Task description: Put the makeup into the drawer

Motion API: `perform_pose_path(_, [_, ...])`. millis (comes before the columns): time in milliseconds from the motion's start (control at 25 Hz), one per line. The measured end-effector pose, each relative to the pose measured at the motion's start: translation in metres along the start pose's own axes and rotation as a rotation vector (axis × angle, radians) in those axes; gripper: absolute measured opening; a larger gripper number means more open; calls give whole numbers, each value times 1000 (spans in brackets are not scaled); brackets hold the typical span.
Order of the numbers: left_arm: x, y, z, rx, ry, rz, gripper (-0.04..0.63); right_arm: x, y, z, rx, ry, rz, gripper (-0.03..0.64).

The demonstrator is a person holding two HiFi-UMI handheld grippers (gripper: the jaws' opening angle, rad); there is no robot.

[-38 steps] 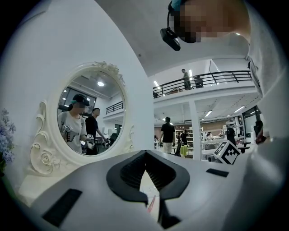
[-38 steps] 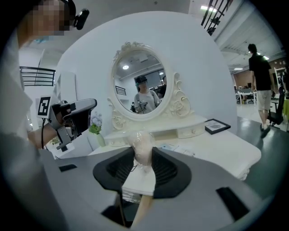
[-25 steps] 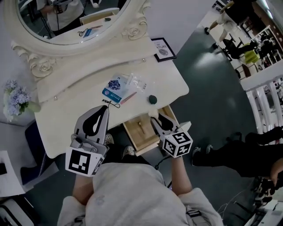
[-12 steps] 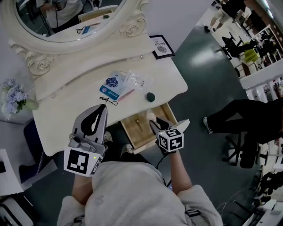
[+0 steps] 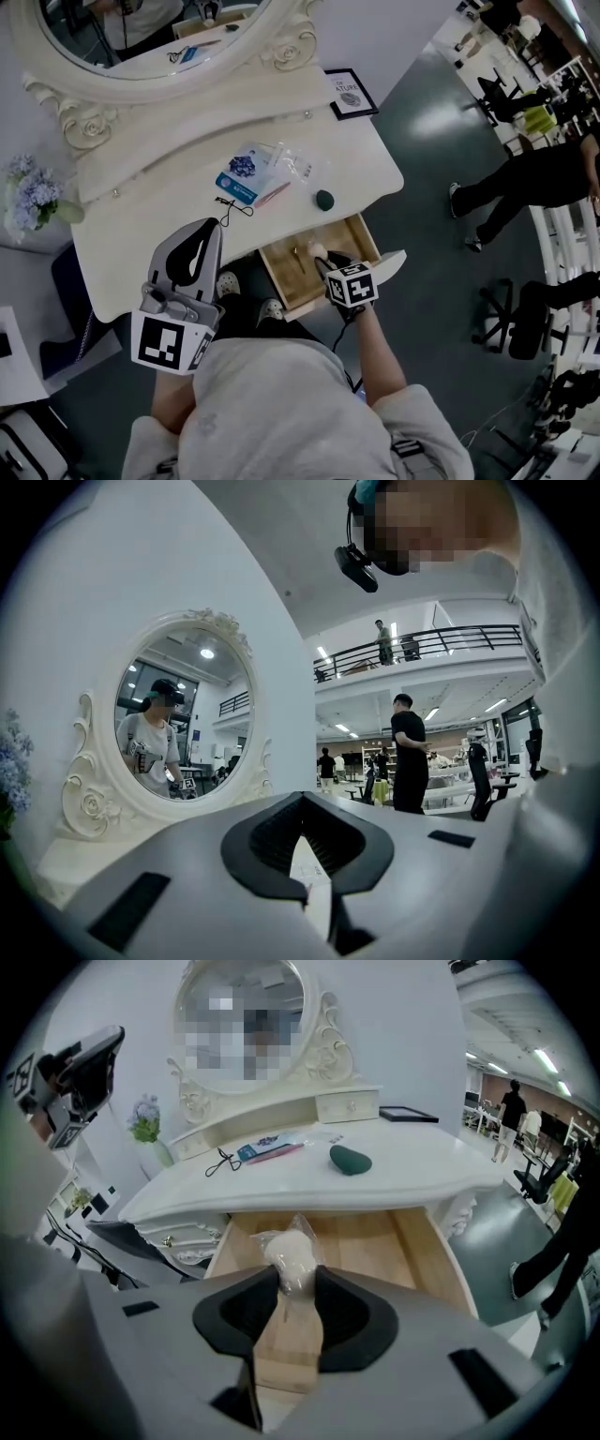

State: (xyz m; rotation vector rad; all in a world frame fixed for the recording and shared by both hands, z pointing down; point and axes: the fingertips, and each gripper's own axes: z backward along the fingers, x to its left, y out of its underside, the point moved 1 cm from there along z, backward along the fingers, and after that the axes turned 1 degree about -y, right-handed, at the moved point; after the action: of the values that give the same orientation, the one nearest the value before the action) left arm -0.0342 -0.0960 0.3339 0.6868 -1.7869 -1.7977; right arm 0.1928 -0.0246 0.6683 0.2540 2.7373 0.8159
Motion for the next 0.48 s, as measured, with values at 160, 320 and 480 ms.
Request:
perform_pose_path(160, [3, 1, 4, 6, -16, -2, 14, -1, 12, -15, 55, -11, -22, 132])
perform_pose_path(320, [5, 3, 8, 12, -25, -6, 14, -3, 21, -30, 115, -4, -4, 132])
perform_pose_path(480, [8, 4, 11, 21, -35, -10, 14, -4, 22, -40, 174, 24, 42, 133])
